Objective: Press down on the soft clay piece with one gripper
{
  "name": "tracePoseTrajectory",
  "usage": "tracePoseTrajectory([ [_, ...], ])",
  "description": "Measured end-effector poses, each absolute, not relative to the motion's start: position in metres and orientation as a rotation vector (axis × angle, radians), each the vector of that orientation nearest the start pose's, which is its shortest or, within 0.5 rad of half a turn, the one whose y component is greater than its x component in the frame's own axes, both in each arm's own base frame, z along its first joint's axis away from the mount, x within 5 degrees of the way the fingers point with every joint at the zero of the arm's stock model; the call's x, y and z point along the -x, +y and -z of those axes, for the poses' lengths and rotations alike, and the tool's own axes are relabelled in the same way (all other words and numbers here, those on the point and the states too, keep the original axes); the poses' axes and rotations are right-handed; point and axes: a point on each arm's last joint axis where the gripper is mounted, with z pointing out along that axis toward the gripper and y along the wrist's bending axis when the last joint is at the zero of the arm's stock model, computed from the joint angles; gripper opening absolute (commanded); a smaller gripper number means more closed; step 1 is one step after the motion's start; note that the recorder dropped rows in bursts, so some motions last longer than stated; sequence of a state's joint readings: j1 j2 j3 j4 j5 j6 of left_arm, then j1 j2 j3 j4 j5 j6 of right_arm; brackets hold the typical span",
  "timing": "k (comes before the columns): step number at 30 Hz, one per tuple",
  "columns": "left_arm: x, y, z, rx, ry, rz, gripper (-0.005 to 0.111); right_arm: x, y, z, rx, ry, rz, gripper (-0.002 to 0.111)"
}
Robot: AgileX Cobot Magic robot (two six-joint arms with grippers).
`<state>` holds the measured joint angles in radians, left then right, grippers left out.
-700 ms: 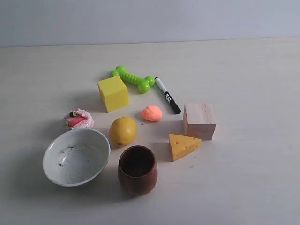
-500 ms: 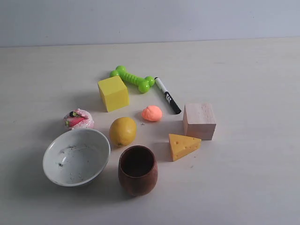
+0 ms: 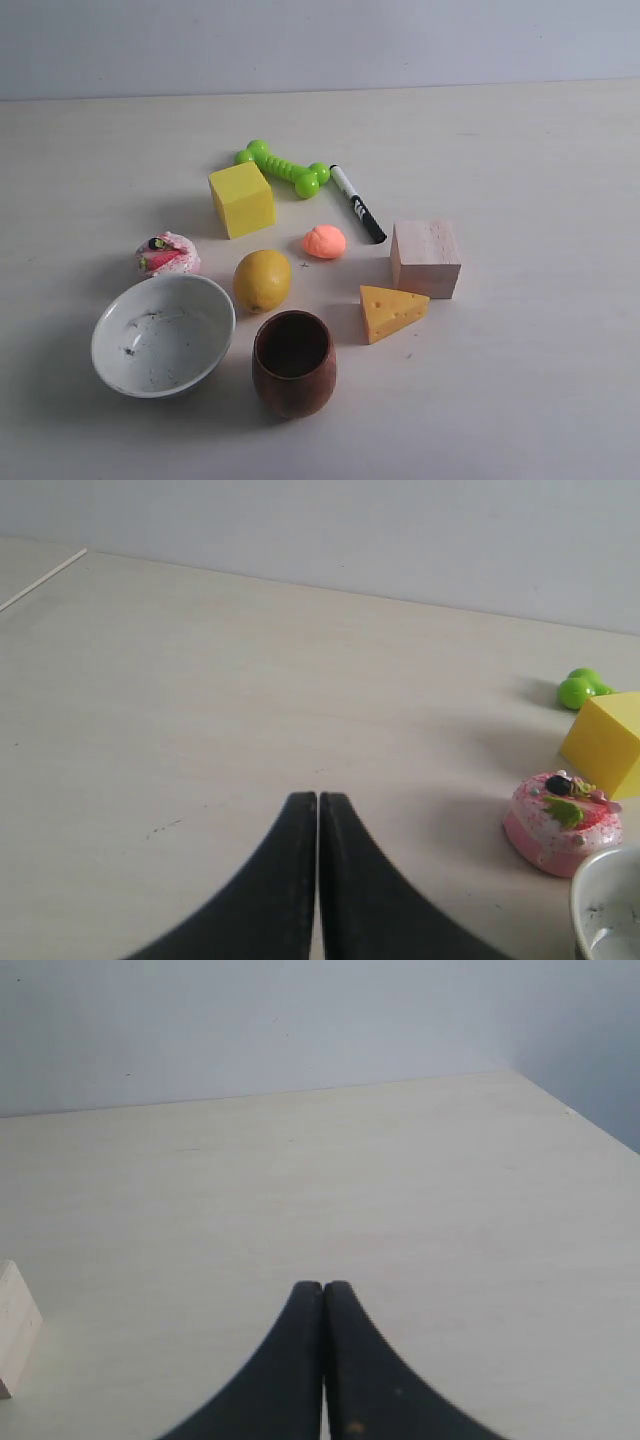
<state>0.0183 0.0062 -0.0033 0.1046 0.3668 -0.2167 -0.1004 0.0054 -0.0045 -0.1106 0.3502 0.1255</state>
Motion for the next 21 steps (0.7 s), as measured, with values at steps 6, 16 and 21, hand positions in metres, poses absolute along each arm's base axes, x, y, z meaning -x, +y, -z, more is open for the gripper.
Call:
tracePoseTrajectory([
  [6,-0.053,0.004,-0.181,0.153,1.845,0.035,0.004,-0.053,-0.009,-0.183,-0.138,1.828,0.09,0.0],
  [16,-0.053,0.004,-0.181,0.153,1.845,0.035,0.004,-0.055,-0.008,-0.193,-0.169,1.713,0.04,0.0],
  [21,-0.053,0.004,-0.181,0.153,1.845,0.035,0.004,-0.056,-0.006,-0.207,-0.143,1.557,0.027,0.0],
])
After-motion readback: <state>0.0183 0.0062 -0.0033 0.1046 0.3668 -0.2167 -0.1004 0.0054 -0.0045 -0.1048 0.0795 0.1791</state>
